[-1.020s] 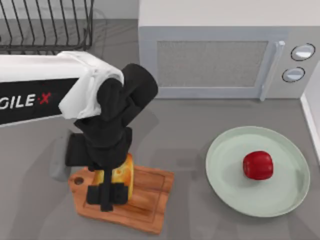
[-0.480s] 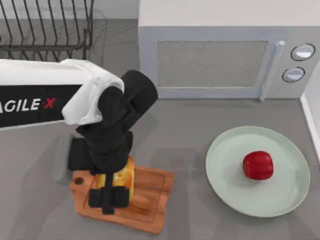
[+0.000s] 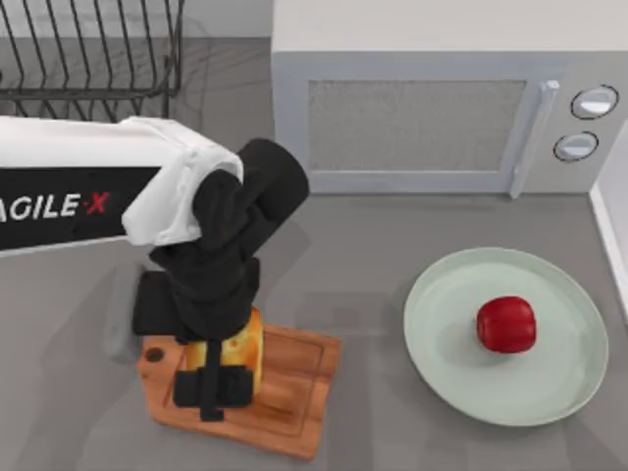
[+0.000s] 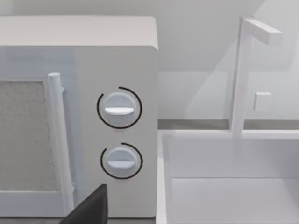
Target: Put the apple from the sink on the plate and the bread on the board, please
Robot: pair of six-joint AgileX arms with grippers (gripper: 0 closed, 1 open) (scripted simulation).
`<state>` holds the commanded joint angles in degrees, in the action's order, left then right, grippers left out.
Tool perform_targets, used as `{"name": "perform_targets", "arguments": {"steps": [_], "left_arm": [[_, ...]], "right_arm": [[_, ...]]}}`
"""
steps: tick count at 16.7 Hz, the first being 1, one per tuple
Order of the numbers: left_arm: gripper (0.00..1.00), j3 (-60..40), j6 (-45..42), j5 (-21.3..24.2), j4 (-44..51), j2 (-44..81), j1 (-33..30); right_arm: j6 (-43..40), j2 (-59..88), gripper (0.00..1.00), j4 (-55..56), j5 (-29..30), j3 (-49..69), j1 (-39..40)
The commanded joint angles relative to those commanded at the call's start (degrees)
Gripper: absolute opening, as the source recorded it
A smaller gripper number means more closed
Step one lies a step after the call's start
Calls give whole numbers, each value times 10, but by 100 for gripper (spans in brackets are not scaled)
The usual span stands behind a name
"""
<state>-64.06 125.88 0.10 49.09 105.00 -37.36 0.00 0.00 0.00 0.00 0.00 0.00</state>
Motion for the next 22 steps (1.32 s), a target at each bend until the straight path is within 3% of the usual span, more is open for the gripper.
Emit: {"name": "perform_targets", "arguments": {"steps": [4,5,16,19,22], "left_arm": [[98,0,0,0,0,0,0],[100,0,0,0,0,0,0],[100,8,-14,-1,-8,-17,6],[100,44,-79,-2,-40,-82,29],[100,107,-197,-2,-89,-183,65]], "right_arm": [[0,0,100,0,0,0,0],[0,0,100,0,0,0,0],[0,0,100,0,0,0,0],[0,0,100,0,0,0,0],[0,0,100,0,0,0,0]]}}
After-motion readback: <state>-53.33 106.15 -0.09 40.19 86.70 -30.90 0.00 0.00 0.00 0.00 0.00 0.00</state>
